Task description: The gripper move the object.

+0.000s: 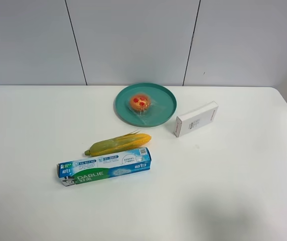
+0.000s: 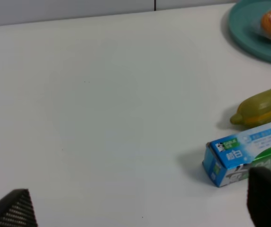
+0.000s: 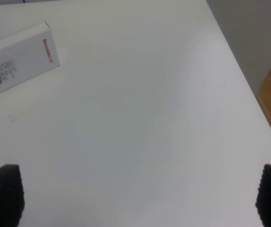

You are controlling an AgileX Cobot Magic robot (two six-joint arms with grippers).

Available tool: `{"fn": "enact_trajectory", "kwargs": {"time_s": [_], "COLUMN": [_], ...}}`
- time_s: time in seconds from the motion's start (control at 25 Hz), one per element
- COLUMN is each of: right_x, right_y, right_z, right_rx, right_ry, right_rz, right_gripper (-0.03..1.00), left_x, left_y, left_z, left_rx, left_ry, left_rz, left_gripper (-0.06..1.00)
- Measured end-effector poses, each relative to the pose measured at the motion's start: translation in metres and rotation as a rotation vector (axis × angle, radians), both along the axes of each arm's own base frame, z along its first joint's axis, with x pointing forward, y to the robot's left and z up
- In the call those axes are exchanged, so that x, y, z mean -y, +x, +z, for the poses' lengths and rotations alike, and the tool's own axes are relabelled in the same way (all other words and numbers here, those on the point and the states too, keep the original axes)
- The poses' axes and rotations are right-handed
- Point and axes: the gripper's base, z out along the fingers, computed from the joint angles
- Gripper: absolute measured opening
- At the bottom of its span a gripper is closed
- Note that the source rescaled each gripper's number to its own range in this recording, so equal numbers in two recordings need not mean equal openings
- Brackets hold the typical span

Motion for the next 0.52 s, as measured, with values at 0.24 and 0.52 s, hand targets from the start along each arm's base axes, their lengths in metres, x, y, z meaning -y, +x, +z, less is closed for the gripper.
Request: {"fn": "enact_trajectory", "kwargs": {"time_s": [0.24,0.52], "right_x": [0.0,0.0], "right_y": [0.0,0.0], "right_z": [0.0,0.0], "right_rx": [0.0,0.0], "right_ry": [0.0,0.0], "right_rz": [0.0,0.0], "right_gripper": [1.0,1.0], "left_x": [0.0,0.0], "left_y": [0.0,0.0], "left_z": [0.0,0.0], "left_rx": [0.0,0.0], "left_ry": [0.0,0.0], "left_rz": [0.0,0.0], "left_gripper": [1.0,1.0]}}
